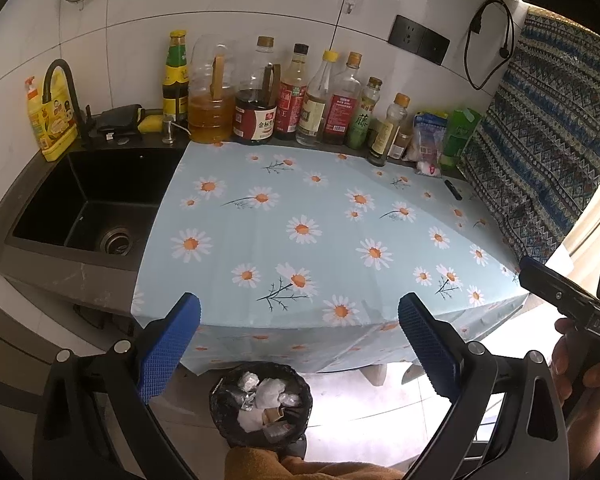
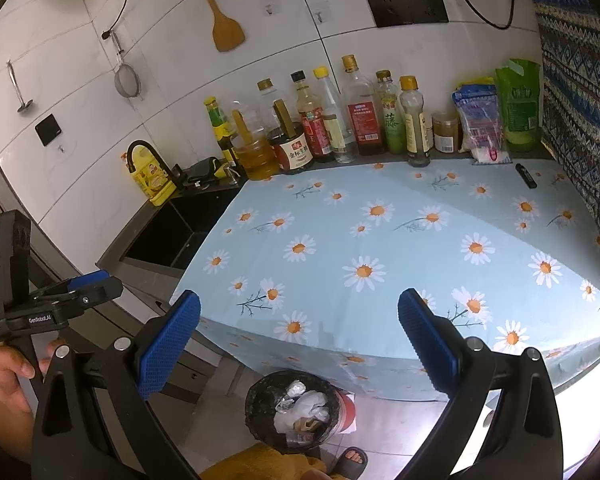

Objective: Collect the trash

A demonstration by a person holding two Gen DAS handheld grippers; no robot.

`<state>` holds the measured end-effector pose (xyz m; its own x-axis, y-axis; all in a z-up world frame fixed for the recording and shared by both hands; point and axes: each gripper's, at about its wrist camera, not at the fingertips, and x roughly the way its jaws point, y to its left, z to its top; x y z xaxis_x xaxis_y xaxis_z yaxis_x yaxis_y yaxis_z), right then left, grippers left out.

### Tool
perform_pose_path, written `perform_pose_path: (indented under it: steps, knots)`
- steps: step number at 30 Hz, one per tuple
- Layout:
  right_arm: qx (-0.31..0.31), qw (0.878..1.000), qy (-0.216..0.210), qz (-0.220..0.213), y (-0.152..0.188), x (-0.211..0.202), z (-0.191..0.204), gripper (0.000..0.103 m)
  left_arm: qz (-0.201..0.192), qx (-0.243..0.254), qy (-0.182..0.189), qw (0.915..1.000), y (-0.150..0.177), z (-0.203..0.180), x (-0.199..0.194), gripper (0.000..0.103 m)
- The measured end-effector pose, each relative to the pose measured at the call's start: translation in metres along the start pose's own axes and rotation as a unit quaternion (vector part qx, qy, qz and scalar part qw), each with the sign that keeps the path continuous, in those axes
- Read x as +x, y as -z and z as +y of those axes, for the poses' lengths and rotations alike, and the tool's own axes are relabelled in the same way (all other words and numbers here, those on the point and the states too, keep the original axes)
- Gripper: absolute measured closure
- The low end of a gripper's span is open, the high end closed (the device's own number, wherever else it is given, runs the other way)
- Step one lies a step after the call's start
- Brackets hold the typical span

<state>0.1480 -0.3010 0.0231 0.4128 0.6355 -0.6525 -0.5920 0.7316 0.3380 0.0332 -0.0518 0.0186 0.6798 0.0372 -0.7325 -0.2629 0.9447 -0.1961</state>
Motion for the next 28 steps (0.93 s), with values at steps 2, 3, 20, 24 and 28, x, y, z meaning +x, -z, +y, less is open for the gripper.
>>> perform_pose_path:
  steps: [2,3,20,24,28]
  knots:
    - [-0.003,1.000,0.002,0.001,0.0001,0.0008,0.0008,0.005,0.001,0.002,0.000,1.0000,0.0000,-0.0001,0.0002,0.007]
    - [-0.002,1.000,0.002,0.001,0.0001,0.0010,0.0002,0.005,0.001,0.002,0.000,1.0000,0.0001,-0.0003,0.0002,0.007]
    - [0.000,1.000,0.006,0.007,0.0004,0.0064,-0.0019,0.005,0.008,0.012,-0.006,0.9999,0.0045,-0.0001,0.0042,0.007]
    - [-0.001,1.000,0.006,0.010,0.0025,0.0074,-0.0020,0.005,0.010,0.010,-0.004,0.9999,0.0043,0.0021,0.0042,0.007]
    - [-0.001,1.000,0.006,0.010,0.0023,0.0078,-0.0019,0.005,0.013,0.013,-0.003,0.9998,0.0049,0.0013,0.0054,0.007]
